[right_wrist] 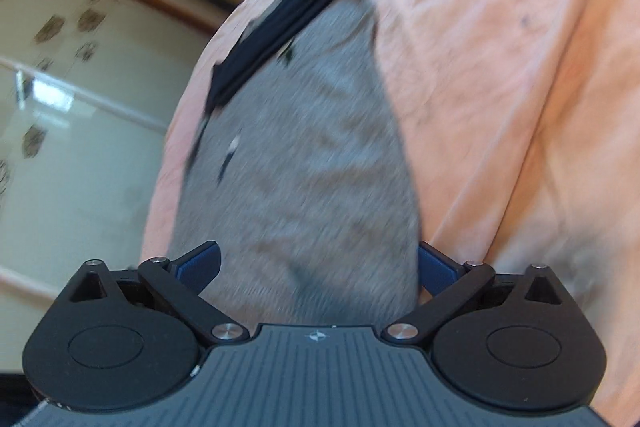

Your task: Fold small clothes

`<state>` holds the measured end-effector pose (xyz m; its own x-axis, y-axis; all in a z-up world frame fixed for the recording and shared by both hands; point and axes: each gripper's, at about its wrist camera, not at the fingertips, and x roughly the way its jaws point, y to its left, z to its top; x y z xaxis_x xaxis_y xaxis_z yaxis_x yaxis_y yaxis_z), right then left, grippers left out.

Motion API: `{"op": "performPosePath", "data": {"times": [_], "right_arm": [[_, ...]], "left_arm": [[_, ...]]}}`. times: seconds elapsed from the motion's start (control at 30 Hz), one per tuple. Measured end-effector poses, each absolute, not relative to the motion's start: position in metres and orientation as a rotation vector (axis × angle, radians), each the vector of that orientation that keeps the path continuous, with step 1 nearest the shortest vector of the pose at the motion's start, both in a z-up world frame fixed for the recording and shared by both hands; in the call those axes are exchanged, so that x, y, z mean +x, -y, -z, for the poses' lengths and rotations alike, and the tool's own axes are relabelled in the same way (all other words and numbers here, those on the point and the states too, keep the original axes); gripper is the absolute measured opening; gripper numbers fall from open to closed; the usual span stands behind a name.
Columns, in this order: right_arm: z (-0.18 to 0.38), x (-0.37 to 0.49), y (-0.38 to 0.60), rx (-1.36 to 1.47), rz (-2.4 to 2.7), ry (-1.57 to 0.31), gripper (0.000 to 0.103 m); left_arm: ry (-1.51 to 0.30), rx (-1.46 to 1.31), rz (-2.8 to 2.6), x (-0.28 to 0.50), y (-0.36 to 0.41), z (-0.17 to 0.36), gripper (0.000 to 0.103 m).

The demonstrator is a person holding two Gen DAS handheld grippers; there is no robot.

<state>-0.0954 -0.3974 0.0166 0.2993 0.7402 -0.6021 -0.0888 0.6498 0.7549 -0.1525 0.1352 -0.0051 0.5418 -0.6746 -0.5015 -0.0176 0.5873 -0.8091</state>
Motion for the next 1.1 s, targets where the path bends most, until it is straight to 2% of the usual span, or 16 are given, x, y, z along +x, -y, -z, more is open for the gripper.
{"op": "performPosePath", "data": {"times": [0.03, 0.07, 0.17, 0.23, 0.3, 0.33, 0.37, 0.4, 0.43, 0.57, 0.7, 0.9, 1.1], "right_arm": [[-0.017, -0.1, 0.394, 0.669, -0.627, -1.153, 0.094], [-0.018, -0.103, 0.392, 0.664, -0.638, -1.158, 0.093], [-0.017, -0.109, 0.389, 0.667, -0.662, -1.187, 0.083], [-0.017, -0.112, 0.39, 0.682, -0.669, -1.186, 0.082], [-0.016, -0.113, 0.39, 0.682, -0.66, -1.191, 0.071], [-0.014, -0.112, 0.389, 0.67, -0.65, -1.207, 0.049], [-0.011, -0.112, 0.387, 0.653, -0.639, -1.23, 0.021], [-0.007, -0.112, 0.386, 0.628, -0.625, -1.252, 0.012], [-0.006, -0.114, 0.385, 0.629, -0.633, -1.24, 0.012], [-0.02, -0.116, 0.385, 0.628, -0.659, -1.174, 0.012], [-0.054, -0.088, 0.383, 0.645, -0.725, -1.031, 0.012], [-0.084, 0.022, 0.384, 0.726, -0.731, -0.806, 0.012], [-0.066, 0.158, 0.387, 0.853, -0.63, -0.759, 0.012]], "left_arm": [[-0.951, -0.88, 0.456, -0.152, -0.136, 0.008, 0.068], [-0.969, -0.893, 0.456, -0.151, -0.137, 0.01, 0.056], [-0.995, -0.91, 0.456, -0.153, -0.141, 0.017, 0.054], [-0.997, -0.898, 0.458, -0.154, -0.14, 0.015, 0.054], [-1.007, -0.879, 0.448, -0.154, -0.138, 0.015, 0.042], [-1.027, -0.856, 0.444, -0.152, -0.136, 0.015, 0.028], [-1.053, -0.829, 0.433, -0.151, -0.135, 0.015, 0.016], [-1.073, -0.802, 0.424, -0.151, -0.133, 0.016, 0.01], [-1.09, -0.771, 0.42, -0.15, -0.131, 0.015, 0.005], [-1.062, -0.7, 0.434, -0.151, -0.128, -0.002, 0.004], [-0.902, -0.705, 0.492, -0.126, -0.138, -0.04, 0.004], [-0.695, -0.67, 0.495, -0.019, -0.138, -0.082, 0.004], [-0.643, -0.665, 0.399, 0.118, -0.136, -0.083, 0.004]]}}
